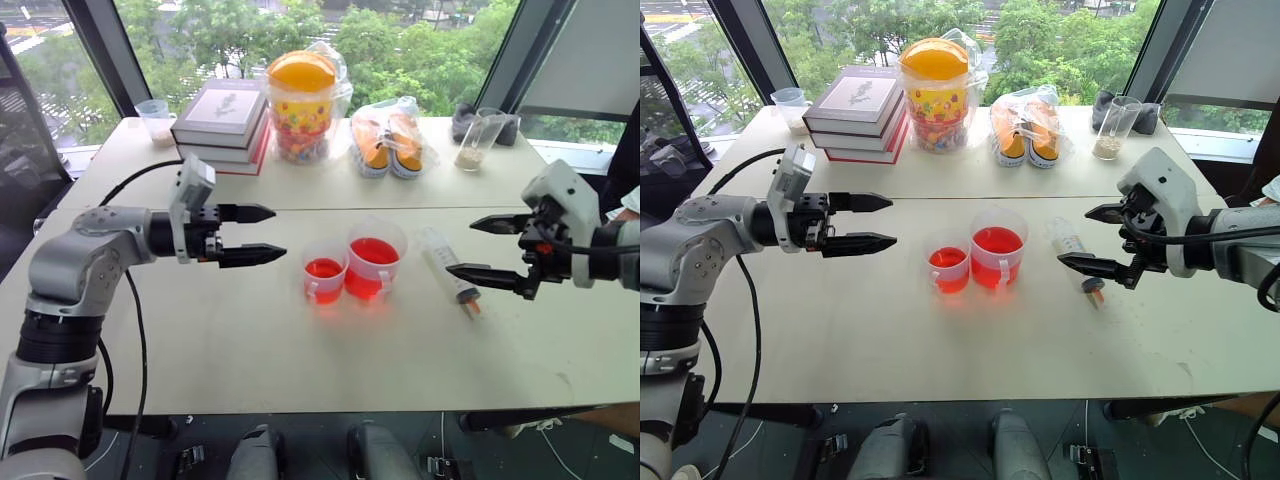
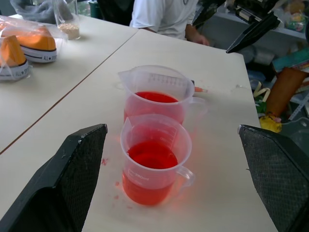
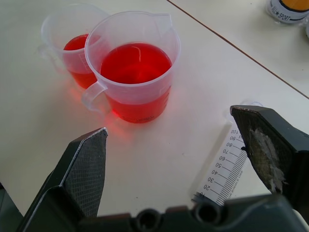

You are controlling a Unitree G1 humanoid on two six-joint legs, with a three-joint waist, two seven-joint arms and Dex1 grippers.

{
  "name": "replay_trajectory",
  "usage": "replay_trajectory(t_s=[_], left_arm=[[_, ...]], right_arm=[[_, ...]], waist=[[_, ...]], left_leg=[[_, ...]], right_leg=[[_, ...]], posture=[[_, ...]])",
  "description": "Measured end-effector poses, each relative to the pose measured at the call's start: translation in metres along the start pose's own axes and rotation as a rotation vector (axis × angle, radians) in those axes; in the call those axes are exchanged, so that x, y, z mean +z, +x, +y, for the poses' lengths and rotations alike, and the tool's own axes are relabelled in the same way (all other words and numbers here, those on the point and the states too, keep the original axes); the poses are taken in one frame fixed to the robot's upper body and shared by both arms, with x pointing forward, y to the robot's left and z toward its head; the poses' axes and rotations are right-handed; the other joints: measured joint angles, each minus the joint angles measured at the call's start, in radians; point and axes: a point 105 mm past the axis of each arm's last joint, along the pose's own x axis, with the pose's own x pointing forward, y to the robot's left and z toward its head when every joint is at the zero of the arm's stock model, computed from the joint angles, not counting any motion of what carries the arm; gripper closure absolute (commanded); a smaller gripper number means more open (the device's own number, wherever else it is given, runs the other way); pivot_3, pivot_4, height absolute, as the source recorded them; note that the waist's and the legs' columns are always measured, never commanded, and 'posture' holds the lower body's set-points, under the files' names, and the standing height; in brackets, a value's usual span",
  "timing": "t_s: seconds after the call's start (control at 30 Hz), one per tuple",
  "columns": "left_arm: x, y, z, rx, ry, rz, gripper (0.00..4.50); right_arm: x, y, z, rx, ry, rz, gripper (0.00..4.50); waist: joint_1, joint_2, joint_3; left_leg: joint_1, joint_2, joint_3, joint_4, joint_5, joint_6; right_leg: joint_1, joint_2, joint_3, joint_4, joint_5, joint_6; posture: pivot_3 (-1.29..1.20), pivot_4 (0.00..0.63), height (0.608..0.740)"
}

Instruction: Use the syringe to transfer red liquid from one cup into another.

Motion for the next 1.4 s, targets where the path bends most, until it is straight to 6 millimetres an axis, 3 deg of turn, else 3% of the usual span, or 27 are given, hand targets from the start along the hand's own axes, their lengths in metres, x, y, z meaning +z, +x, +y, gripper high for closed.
replay_trajectory(t_s=[1.0,1.23,1.4], left_arm=[[0.007,-0.002,0.000,0.015,0.004,-0.035,0.00],[0.007,0.001,-0.001,0.007,0.002,-0.045,0.00],[0.006,0.008,-0.003,-0.020,-0.008,-0.058,0.00]], right_arm=[[-0.007,0.008,-0.005,-0.001,0.035,0.030,0.03],[-0.002,0.018,-0.037,-0.080,0.193,0.098,0.03],[-0.011,0.036,-0.050,-0.059,0.374,0.248,0.03]], waist=[[0.000,0.000,0.000],[-0.005,0.000,0.000],[-0.002,0.000,0.000]], left_leg=[[0.000,0.000,0.000,0.000,0.000,0.000],[0.001,0.000,0.000,0.001,0.000,0.000],[-0.002,0.000,0.001,0.000,0.000,0.000]], right_leg=[[0.000,0.000,0.000,0.000,0.000,0.000],[0.000,0.000,0.001,0.000,0.000,0.000],[-0.002,0.000,0.001,0.000,0.000,-0.001]], posture=[[0.00,0.150,0.740],[0.00,0.150,0.740],[0.00,0.150,0.740]])
